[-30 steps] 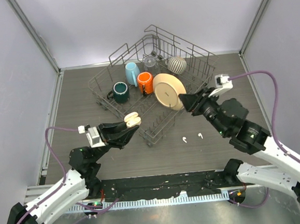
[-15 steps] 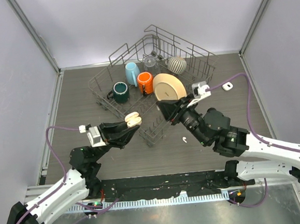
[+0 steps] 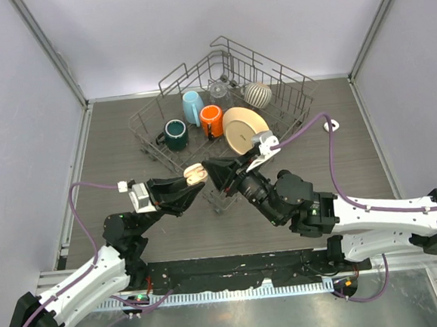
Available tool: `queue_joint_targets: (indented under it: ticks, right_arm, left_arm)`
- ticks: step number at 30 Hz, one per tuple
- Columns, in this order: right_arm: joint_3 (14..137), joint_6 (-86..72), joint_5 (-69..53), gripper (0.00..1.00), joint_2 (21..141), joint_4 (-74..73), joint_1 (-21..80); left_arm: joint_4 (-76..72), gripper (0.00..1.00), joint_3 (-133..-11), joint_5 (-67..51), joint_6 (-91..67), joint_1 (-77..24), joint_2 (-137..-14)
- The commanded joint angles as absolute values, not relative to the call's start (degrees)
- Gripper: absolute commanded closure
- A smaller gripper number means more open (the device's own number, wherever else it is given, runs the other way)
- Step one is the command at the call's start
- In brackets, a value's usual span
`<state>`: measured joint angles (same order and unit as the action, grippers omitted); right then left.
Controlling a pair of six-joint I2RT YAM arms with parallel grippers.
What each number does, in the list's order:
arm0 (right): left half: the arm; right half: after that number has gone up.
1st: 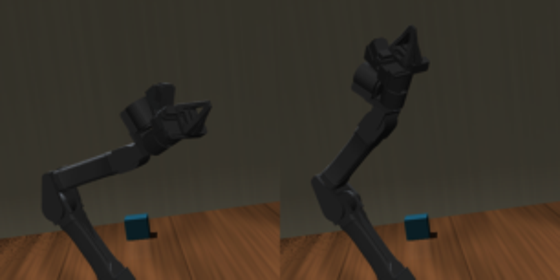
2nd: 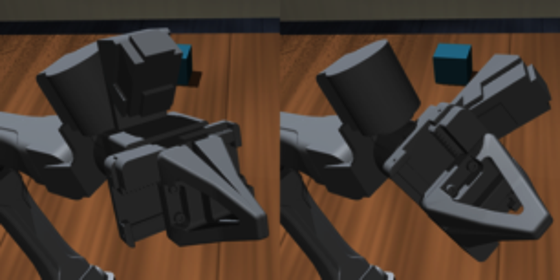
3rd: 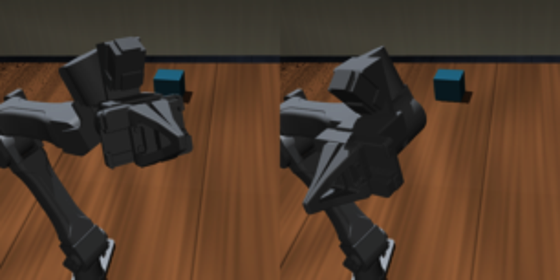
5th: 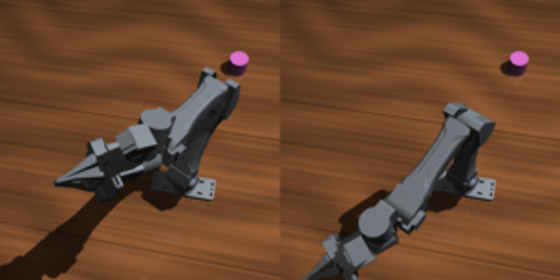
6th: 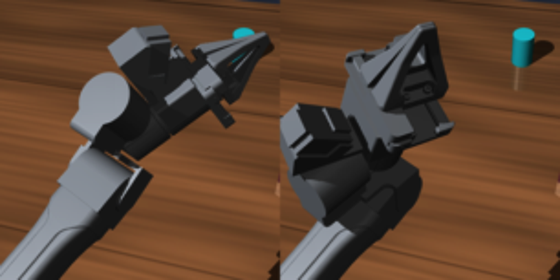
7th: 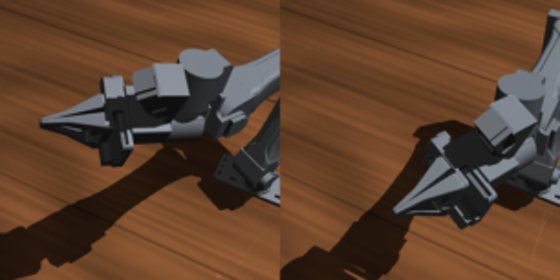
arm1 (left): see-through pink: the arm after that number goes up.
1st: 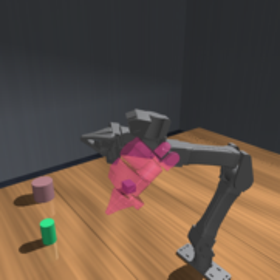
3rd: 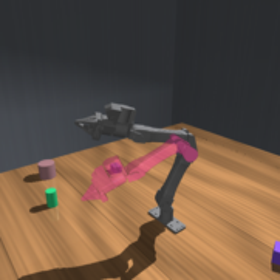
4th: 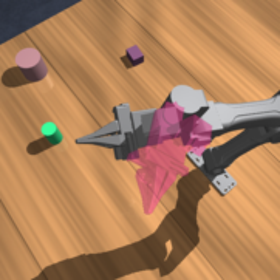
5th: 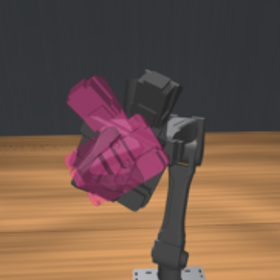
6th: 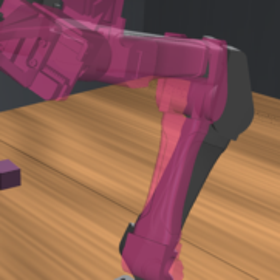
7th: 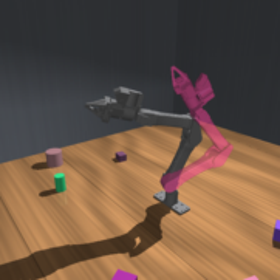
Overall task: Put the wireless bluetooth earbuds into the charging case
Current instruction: Place the earbud in the charging case.
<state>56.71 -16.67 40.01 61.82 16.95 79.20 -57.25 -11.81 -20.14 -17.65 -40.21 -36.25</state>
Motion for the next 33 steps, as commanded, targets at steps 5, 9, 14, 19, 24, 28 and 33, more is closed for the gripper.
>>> queue_joint_targets:
  ticks: [5,9,14,19,24,28,33]
  right_arm:
    - [60.55,-15.56,40.43,0.99,65.04,23.03,80.77]
    - [60.99,-15.73,39.64,0.99,66.53,22.85,80.95]
    - [60.91,-16.08,39.55,0.99,68.11,23.03,80.95]
    - [61.26,-15.82,39.29,0.99,69.17,23.03,80.95]
    - [61.26,-15.91,39.02,0.99,70.49,23.29,80.95]
    - [61.17,-15.82,38.85,0.99,71.10,23.55,81.04]
    - [60.91,-15.82,38.50,0.99,71.19,23.64,81.04]
  left_arm:
    - [-61.26,1.00,-13.10,-20.57,-17.58,-40.17,-36.12]
    - [-61.26,1.00,-13.10,-20.65,-17.67,-40.17,-36.04]
    - [-61.00,1.00,-13.18,-20.65,-17.93,-40.17,-35.42]
    - [-60.64,1.00,-13.18,-20.66,-18.11,-40.17,-34.98]
    - [-60.56,1.00,-13.18,-20.74,-18.63,-40.17,-34.72]
    - [-60.64,1.00,-13.36,-20.48,-18.81,-40.17,-34.72]
    - [-60.82,1.00,-13.36,-19.95,-19.07,-40.17,-34.72]
